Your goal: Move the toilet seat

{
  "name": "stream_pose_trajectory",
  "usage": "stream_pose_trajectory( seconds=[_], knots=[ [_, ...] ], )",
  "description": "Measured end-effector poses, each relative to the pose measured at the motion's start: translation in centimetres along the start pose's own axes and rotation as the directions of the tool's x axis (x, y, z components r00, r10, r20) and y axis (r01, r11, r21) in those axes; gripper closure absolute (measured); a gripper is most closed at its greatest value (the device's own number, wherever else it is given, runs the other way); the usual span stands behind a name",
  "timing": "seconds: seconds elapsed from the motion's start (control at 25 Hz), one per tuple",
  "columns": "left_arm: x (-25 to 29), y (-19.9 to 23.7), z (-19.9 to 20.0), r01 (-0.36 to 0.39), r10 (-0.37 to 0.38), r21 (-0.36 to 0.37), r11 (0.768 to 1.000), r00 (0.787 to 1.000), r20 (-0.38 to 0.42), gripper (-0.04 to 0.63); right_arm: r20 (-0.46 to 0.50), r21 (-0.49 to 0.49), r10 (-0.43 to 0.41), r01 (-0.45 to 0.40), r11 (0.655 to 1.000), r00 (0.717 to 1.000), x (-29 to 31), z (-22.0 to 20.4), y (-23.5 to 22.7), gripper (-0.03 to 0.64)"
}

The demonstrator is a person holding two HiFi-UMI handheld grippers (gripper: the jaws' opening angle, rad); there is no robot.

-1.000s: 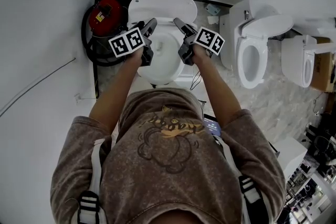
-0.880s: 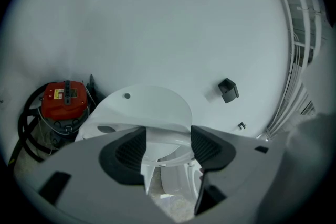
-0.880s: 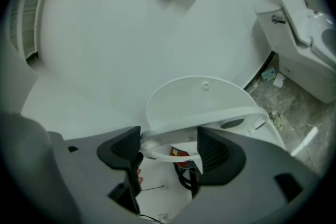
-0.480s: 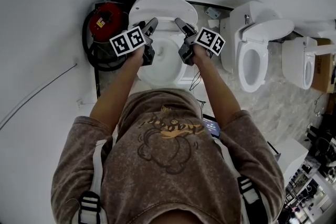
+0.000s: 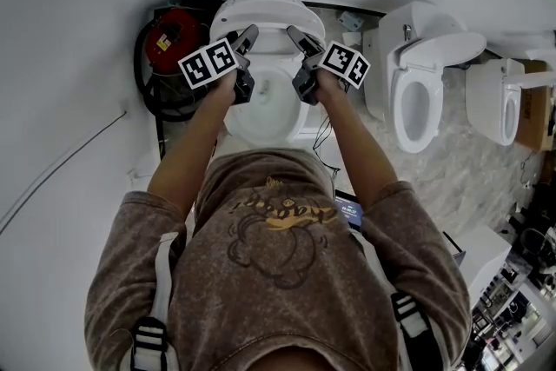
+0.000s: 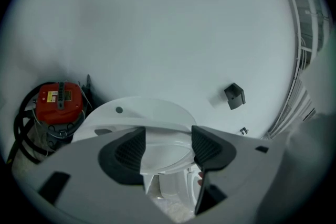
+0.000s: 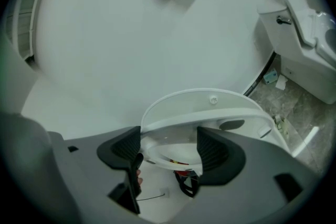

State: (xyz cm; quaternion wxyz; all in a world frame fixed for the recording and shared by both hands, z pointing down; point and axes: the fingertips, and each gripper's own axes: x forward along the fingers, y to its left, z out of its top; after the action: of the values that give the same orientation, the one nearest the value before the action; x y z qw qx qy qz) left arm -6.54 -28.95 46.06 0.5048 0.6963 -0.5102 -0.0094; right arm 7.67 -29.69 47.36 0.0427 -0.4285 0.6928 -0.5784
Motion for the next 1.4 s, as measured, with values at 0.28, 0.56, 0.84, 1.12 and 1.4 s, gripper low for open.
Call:
stream_pose_trajectory(
  seconds=[0.28, 0.56, 0.84, 1.12, 1.4],
  knots=[
    [0.9, 0.3, 0.8, -0.003, 0.003, -0.006, 1.000, 1.000, -0.004, 0.314, 0.006, 0.011, -0.010, 0.009, 1.000, 1.000, 0.9, 0.5, -0.2, 0.273],
    [1.6, 0.8, 1.5, -0.010, 0.010, -0.012, 1.000, 1.000, -0.002, 0.313, -0.040, -0.024, -0.062, 0.061, 0.998, 0.997, 1.6, 0.2, -1.1, 0.273],
    [3.1, 1.1, 2.4, -0.017, 0.017, -0.011, 1.000, 1.000, -0.004, 0.310, -0.032, -0.033, -0.257, 0.256, 0.966, 0.966, 0.1, -1.1, -6.9, 0.593],
    [4.0, 1.5, 3.4, -0.031, 0.031, -0.015, 0.999, 1.000, -0.005, 0.308, -0.025, -0.170, -0.248, 0.241, 0.956, 0.968, -0.3, -0.7, -5.8, 0.586],
    [3.7, 0.7, 3.4, -0.025, 0.024, -0.030, 0.999, 0.999, -0.025, 0.313, -0.002, -0.184, -0.207, 0.203, 0.962, 0.978, -0.6, 0.3, -3.8, 0.609]
  ],
)
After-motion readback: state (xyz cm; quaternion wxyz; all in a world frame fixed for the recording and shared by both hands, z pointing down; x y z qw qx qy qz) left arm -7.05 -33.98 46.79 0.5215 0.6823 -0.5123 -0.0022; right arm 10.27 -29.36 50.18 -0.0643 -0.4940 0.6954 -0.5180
